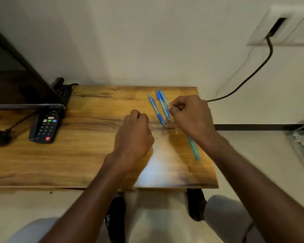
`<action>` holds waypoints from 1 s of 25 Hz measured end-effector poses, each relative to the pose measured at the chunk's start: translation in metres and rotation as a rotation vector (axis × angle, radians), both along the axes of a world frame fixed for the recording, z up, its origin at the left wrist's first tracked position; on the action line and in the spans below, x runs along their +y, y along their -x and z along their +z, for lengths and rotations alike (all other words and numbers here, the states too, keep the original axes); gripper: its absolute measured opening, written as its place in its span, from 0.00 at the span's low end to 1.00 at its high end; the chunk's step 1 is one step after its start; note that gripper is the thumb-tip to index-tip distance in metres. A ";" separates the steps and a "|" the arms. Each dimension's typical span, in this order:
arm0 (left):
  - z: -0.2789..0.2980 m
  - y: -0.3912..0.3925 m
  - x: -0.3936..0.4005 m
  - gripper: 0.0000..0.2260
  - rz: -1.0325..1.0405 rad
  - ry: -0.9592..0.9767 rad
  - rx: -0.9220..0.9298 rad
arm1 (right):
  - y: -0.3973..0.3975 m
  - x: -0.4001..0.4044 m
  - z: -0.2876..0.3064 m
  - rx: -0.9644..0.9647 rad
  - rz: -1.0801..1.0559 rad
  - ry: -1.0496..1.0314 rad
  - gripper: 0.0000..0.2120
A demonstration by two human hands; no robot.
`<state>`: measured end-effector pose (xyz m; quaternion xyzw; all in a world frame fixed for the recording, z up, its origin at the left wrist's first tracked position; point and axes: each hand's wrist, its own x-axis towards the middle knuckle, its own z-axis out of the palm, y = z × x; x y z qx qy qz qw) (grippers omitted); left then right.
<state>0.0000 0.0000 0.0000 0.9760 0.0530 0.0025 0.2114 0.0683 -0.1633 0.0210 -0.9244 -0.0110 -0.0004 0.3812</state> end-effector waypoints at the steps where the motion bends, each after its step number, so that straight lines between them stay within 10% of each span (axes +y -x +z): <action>1: -0.001 -0.001 0.000 0.12 0.010 0.006 0.002 | -0.002 0.002 0.000 -0.019 0.046 0.114 0.05; 12: 0.013 -0.005 -0.003 0.09 0.272 0.012 0.048 | 0.006 0.043 -0.017 -0.004 0.042 0.530 0.17; 25: 0.015 -0.006 0.017 0.12 0.280 0.259 -0.003 | 0.012 0.042 -0.024 0.124 -0.046 0.358 0.10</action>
